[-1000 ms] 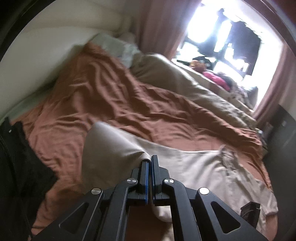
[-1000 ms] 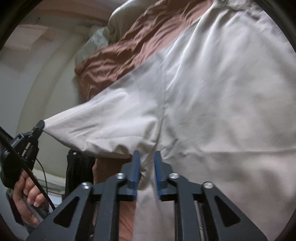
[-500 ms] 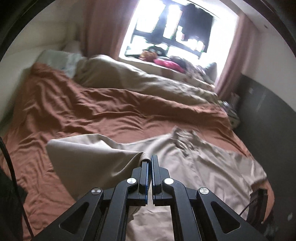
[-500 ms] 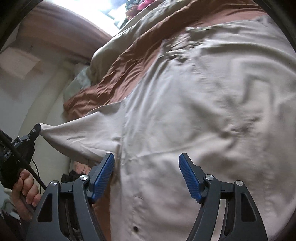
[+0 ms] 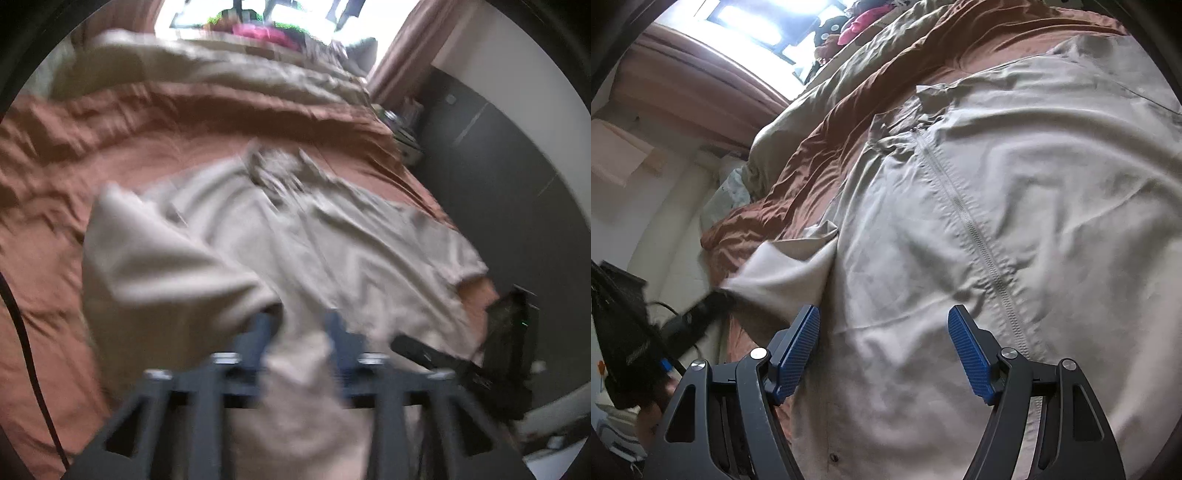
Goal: Fold large clothes
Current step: 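Grasp the beige sleeve with the left tool and fold it across the jacket body, then open the left tool to release the sleeve while the right tool grasps the other elastic cuff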
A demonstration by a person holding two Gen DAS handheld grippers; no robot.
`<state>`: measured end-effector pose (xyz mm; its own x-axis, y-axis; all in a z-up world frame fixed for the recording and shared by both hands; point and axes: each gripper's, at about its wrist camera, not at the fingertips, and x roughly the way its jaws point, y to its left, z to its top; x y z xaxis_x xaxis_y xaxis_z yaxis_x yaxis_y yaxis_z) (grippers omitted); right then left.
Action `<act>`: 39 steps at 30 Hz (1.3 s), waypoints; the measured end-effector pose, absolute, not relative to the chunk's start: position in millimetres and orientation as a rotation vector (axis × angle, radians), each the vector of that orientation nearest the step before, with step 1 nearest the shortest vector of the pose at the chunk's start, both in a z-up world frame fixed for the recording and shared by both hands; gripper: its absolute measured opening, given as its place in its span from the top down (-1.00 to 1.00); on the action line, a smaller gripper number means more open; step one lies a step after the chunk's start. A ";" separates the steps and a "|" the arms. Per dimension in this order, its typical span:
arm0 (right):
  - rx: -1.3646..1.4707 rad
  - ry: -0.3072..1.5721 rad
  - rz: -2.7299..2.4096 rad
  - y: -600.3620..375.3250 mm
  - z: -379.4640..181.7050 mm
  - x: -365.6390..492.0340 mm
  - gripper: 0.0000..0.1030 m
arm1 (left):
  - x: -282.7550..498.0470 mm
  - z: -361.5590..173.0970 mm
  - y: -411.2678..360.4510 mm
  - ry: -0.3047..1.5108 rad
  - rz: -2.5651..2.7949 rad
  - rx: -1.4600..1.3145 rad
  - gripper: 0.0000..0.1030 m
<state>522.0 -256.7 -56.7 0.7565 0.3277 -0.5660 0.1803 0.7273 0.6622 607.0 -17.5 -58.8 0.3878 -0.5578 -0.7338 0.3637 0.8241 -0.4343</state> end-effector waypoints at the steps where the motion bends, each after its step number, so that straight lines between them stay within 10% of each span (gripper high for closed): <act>1: 0.769 0.726 0.085 -256.9 -57.9 523.3 -0.38 | 604.2 -62.3 -18.8 1.026 -0.604 -0.230 -0.44; 20: 0.476 0.785 0.274 -156.3 -46.3 549.1 -0.38 | 526.4 -77.8 135.1 0.922 -0.221 -0.286 -0.51; 39: 0.013 0.979 0.334 9.2 -108.3 640.3 -0.38 | 480.0 -144.5 219.9 0.984 -0.047 -0.422 -0.15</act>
